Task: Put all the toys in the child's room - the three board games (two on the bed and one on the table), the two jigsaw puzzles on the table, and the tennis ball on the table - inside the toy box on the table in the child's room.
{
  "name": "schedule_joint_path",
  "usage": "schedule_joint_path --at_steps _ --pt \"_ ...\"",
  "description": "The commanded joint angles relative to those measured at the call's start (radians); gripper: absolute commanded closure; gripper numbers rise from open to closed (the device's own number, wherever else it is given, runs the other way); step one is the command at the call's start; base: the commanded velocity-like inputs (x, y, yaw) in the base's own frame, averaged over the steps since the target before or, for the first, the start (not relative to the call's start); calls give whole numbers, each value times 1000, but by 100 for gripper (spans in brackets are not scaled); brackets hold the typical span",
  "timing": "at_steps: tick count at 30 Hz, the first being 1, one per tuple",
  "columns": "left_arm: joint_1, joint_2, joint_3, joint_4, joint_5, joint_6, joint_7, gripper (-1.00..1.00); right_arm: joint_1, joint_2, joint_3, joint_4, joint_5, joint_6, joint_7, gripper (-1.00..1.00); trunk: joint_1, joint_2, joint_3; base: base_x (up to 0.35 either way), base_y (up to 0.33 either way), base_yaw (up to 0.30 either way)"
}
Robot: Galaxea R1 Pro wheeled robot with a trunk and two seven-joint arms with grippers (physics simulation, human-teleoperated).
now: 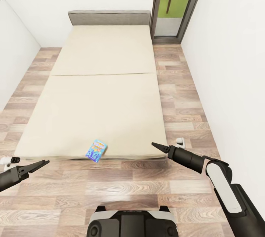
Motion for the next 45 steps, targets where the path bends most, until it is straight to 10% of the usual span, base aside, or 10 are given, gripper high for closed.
schedule_joint_path --at_steps 1,32,45 --pt "0 0 0 0 -1 11 -4 -100 -1 0 0 0 2 3 3 -100 1 -1 1 0 0 0" --pt "0 -5 -4 1 -6 2 4 -100 -1 1 3 3 5 -11 -4 -100 1 -1 52 0 0 0" --pt "-1 -70 -50 -11 -21 0 116 -100 -1 26 2 5 90 -11 -5 -100 1 -1 73 0 0 0"
